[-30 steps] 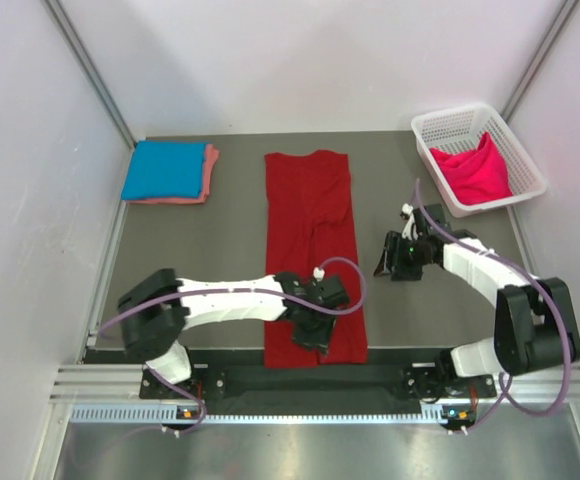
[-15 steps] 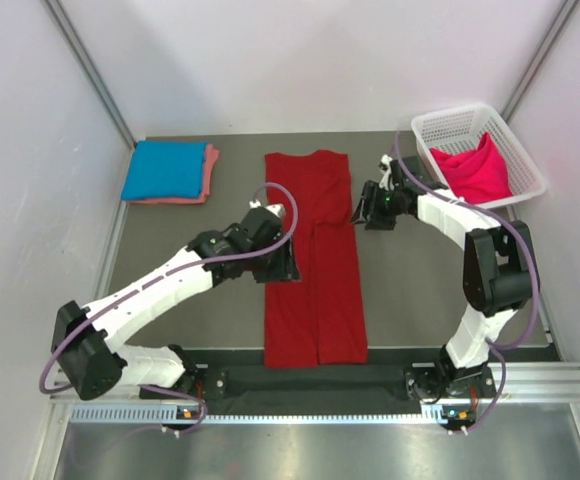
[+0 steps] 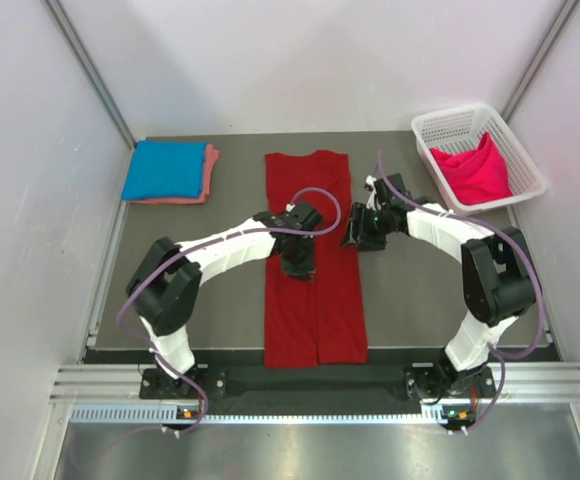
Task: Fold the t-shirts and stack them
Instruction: Fold the tshirt
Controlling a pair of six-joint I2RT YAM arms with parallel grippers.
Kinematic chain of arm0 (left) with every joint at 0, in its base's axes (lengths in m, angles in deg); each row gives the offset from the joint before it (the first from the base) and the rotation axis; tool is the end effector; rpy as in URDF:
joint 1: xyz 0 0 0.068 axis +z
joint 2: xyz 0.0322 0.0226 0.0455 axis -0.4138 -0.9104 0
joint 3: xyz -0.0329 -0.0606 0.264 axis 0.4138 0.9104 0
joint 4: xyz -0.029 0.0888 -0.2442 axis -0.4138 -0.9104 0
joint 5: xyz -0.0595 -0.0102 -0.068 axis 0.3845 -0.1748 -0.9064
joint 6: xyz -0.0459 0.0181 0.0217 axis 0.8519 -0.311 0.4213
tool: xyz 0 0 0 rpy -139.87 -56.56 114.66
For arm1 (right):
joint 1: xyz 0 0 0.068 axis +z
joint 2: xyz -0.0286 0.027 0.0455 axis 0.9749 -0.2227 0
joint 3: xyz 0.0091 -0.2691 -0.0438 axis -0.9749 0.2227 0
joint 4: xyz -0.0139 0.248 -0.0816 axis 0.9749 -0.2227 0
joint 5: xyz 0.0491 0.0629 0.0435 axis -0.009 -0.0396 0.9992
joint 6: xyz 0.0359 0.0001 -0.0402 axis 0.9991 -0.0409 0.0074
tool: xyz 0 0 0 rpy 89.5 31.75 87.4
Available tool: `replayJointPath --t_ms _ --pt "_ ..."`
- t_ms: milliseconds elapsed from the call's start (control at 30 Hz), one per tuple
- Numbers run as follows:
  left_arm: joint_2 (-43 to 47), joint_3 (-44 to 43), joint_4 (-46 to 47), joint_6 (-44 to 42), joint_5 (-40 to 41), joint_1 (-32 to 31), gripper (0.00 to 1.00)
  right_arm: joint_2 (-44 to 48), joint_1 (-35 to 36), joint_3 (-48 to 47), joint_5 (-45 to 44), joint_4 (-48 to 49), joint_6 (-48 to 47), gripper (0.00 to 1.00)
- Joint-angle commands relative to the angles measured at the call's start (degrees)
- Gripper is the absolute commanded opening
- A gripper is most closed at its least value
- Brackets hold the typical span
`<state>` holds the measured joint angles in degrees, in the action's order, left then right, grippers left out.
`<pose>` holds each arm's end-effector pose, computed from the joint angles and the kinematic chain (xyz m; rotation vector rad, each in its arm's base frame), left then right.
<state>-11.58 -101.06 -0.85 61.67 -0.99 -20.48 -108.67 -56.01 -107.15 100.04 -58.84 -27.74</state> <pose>0.2497 -0.2534 0.2075 0.1368 2.8520 -0.4958 0.3267 0.1396 0.1952 0.0269 2.6844 0.7628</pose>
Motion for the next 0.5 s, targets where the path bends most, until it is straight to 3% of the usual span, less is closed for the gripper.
replayJointPath --t_ms 0,467 --pt "-2.3 -6.2 -4.8 -1.3 6.3 -0.4 0.22 4.8 -0.1 2.9 -1.2 0.1 -0.4 0.54" --pt "-8.9 -7.4 -6.9 -0.4 5.9 -1.1 0.23 8.3 -0.2 9.1 -1.3 1.6 -1.0 0.54"
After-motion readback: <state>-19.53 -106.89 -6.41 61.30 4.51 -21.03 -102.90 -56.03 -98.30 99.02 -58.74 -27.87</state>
